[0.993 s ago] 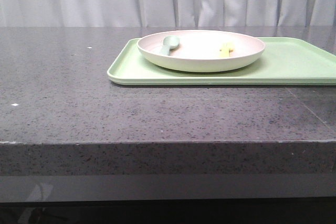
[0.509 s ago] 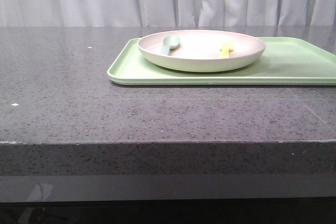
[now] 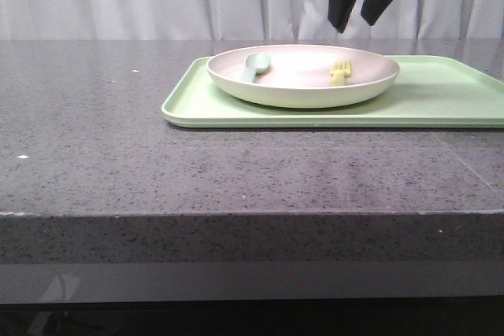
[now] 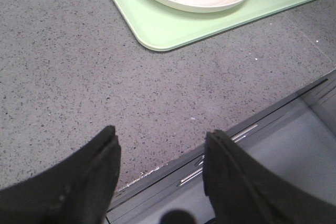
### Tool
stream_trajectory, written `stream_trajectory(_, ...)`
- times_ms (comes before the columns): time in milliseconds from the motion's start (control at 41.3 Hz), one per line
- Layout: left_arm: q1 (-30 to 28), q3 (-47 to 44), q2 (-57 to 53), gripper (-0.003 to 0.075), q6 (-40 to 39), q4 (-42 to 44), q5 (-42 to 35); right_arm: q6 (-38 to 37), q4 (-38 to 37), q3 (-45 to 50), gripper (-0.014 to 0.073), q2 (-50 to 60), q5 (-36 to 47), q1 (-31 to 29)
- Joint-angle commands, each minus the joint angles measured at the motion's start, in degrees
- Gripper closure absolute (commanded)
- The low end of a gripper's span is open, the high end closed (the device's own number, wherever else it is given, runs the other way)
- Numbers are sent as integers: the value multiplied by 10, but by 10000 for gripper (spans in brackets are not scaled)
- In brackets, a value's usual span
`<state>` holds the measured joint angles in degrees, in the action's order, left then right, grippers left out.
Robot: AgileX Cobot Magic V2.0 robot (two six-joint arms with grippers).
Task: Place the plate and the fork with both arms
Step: 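Lower the right gripper over the yellow fork on the plate, then close the right gripper on the fork handle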
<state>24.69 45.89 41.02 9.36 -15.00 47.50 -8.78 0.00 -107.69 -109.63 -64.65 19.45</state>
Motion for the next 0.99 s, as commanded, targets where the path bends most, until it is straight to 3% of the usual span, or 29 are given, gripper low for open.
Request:
stream_trajectory(0, -1, 14, -1, 353, 3, -13, -36, -13, -9, -52, 251, 5, -19, -2)
stream_trajectory(242, -1, 14, -1, 353, 3, -13, -36, -67, -8, -122, 251, -65, -84, -8)
stream_trajectory(969, -1, 14, -1, 353, 3, -13, -36, -95, 25, -142, 251, -124, -86, -22)
